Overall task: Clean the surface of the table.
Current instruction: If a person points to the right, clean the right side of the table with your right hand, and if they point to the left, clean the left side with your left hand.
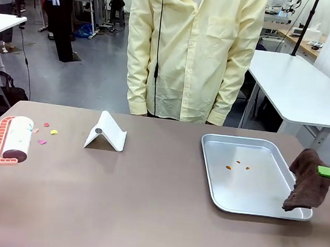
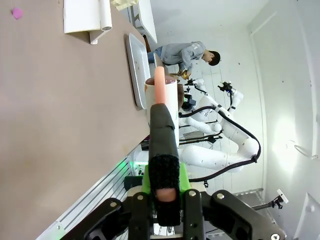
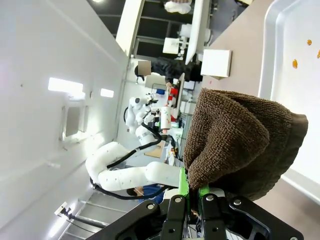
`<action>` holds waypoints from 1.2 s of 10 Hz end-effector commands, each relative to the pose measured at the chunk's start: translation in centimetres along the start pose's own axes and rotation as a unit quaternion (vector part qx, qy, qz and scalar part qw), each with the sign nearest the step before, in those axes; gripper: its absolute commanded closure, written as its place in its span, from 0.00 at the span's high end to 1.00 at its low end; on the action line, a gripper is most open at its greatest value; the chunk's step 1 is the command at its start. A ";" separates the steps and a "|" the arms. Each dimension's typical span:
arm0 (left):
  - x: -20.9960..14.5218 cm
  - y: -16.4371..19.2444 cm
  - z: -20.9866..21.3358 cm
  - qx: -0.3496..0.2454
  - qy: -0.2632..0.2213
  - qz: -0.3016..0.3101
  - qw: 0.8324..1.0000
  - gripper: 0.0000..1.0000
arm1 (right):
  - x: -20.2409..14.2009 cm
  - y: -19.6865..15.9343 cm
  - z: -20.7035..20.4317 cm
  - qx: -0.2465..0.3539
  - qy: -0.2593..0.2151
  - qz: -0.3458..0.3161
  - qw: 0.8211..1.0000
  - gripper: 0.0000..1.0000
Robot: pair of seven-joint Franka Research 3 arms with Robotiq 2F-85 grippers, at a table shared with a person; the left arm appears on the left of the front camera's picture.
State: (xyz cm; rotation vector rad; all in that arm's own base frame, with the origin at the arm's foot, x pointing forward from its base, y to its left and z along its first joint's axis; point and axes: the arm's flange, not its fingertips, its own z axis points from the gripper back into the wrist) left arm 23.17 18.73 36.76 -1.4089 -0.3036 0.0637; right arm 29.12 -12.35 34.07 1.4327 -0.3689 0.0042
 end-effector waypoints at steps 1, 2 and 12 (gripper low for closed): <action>-0.2 -0.5 0.1 -0.005 -0.001 -0.006 1.000 0.07 | 0.4 0.3 -0.3 0.005 -0.008 0.001 1.000 0.00; -0.2 -0.5 0.1 -0.005 -0.001 -0.006 1.000 0.07 | 0.4 0.3 -0.3 0.005 -0.008 0.001 1.000 0.00; -0.2 -0.5 0.1 -0.005 -0.001 -0.006 1.000 0.07 | 0.4 0.3 -0.3 0.005 -0.008 0.001 1.000 0.00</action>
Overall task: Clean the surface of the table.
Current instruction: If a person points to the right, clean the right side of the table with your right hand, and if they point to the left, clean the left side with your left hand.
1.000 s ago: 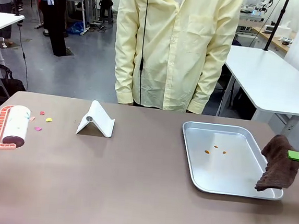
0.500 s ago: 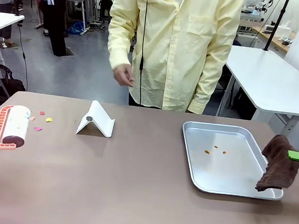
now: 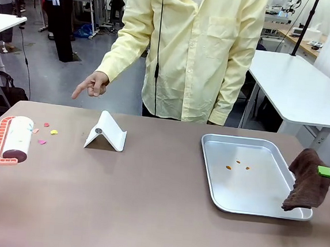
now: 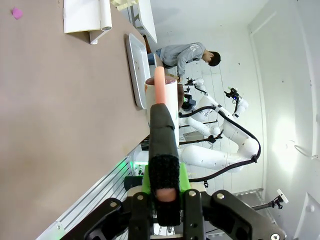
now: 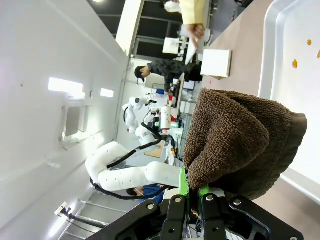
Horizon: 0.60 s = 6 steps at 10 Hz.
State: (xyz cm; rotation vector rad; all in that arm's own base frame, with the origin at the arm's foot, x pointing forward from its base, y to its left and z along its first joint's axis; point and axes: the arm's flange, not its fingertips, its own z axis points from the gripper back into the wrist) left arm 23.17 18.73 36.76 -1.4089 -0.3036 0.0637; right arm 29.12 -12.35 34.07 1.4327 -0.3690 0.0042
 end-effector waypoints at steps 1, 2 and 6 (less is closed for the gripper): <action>-0.2 -0.5 0.1 -0.005 -0.001 -0.006 1.000 0.07 | 0.4 0.3 -0.3 0.005 -0.008 0.001 1.000 0.00; -0.2 -0.5 0.1 -0.005 -0.001 -0.006 1.000 0.07 | 0.4 0.3 -0.3 0.005 -0.008 0.001 1.000 0.00; -0.2 -0.5 0.1 -0.005 -0.001 -0.006 1.000 0.07 | 0.4 0.3 -0.3 0.005 -0.008 0.001 1.000 0.00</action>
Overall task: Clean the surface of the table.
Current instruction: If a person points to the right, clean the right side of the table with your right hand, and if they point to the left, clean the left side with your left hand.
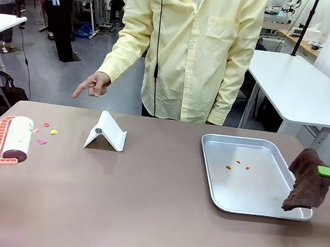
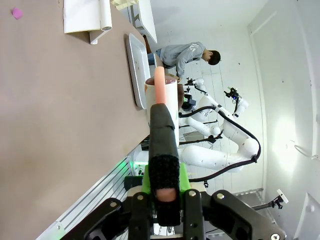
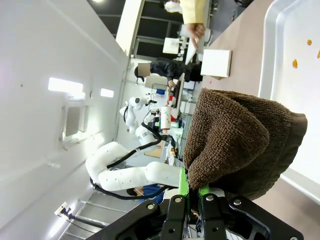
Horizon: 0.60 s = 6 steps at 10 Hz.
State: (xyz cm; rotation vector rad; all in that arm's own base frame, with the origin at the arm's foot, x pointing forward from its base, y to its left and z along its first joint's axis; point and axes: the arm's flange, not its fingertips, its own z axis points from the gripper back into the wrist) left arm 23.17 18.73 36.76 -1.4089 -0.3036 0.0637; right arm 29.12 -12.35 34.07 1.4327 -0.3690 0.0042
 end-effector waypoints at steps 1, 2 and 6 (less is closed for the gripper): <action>-0.2 -0.5 0.1 -0.005 -0.001 -0.006 1.000 0.07 | 0.4 0.3 -0.3 0.005 -0.008 0.001 1.000 0.00; 0.0 0.0 0.0 0.000 0.000 0.000 1.000 0.22 | 0.4 0.3 -0.3 0.005 -0.008 0.001 1.000 0.00; 2.9 -2.6 3.0 0.079 -0.056 0.019 0.995 0.22 | 0.4 0.3 -0.3 0.005 -0.008 0.001 1.000 0.00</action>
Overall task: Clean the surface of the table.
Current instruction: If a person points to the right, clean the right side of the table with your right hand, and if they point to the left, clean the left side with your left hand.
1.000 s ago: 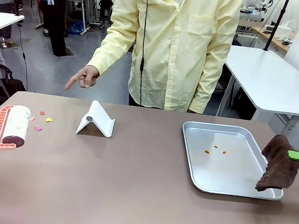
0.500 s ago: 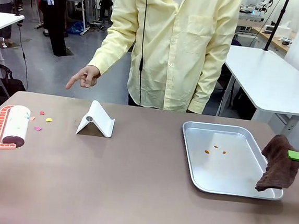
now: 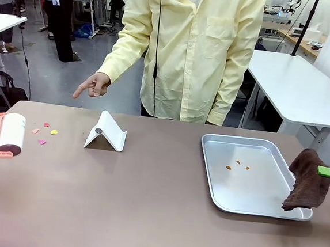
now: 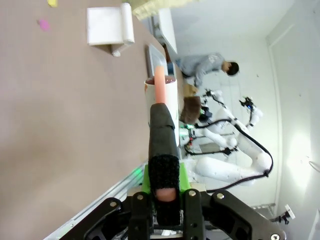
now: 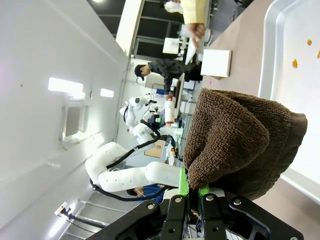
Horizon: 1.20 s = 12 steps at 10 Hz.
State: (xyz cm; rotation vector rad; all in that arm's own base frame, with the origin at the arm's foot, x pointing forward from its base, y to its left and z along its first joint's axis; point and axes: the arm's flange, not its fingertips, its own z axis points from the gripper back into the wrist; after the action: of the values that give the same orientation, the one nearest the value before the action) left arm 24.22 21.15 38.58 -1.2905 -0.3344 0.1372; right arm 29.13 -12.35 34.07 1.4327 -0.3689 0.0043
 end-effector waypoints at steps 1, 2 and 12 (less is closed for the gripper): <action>3.0 -1.6 2.1 0.040 -0.040 0.029 0.998 0.22 | 0.4 0.3 -0.3 0.005 -0.008 0.001 1.000 0.00; 4.8 -1.4 3.4 0.060 -0.049 0.044 0.996 0.22 | 0.4 0.3 -0.3 0.005 -0.008 0.001 1.000 0.00; 16.0 4.3 1.9 0.195 -0.077 0.153 0.966 0.22 | 0.4 0.3 -0.3 0.005 -0.008 0.001 1.000 0.00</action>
State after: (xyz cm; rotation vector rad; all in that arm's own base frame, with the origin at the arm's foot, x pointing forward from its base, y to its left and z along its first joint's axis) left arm 38.40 28.58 37.15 -0.9416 -0.2359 0.5167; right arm 29.15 -12.34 34.09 1.4324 -0.3688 0.0050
